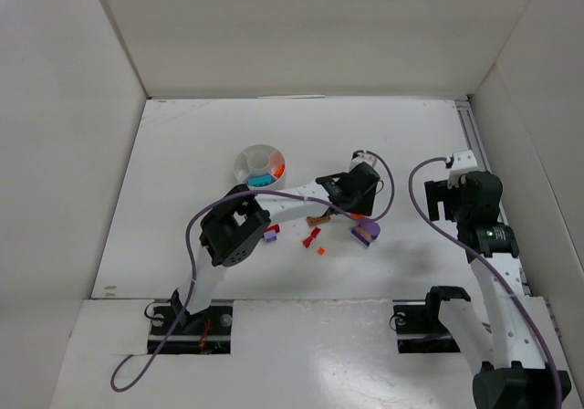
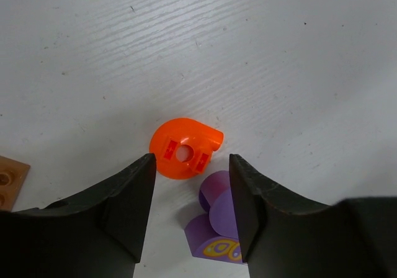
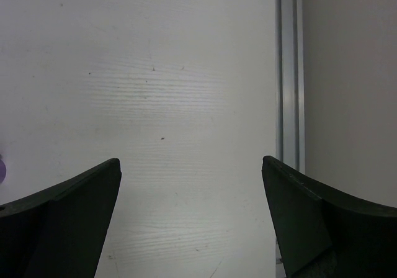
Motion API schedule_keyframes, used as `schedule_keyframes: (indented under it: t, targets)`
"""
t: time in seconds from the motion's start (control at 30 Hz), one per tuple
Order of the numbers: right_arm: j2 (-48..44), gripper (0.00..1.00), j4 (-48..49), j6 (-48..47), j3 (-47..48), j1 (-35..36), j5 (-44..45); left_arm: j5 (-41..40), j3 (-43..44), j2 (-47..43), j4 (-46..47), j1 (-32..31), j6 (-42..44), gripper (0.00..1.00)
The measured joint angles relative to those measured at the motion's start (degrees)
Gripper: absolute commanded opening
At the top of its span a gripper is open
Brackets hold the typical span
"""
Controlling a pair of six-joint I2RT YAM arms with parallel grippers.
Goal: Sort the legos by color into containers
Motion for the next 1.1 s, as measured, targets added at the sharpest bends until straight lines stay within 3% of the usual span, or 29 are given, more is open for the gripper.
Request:
schedule_keyframes:
  t: [0.27,0.63,1.1]
  targets:
    - [0.00,1.00,0.00,-0.63,0.00,0.00,-0.15,-2.95,0.00,2.71,-0.46,0.00,0.31,0.43]
    - [0.00,1.00,0.15,-0.85,0.00,0.00,-0.20,-4.63,1.20,3.28,-0.39,-0.07,0.63,0.16]
    - [0.00,1.00,0.31,-0.87,0.00,0.00,-0.20,-7.63,0.52,1.68,-2.05,-0.07,0.61,0.14]
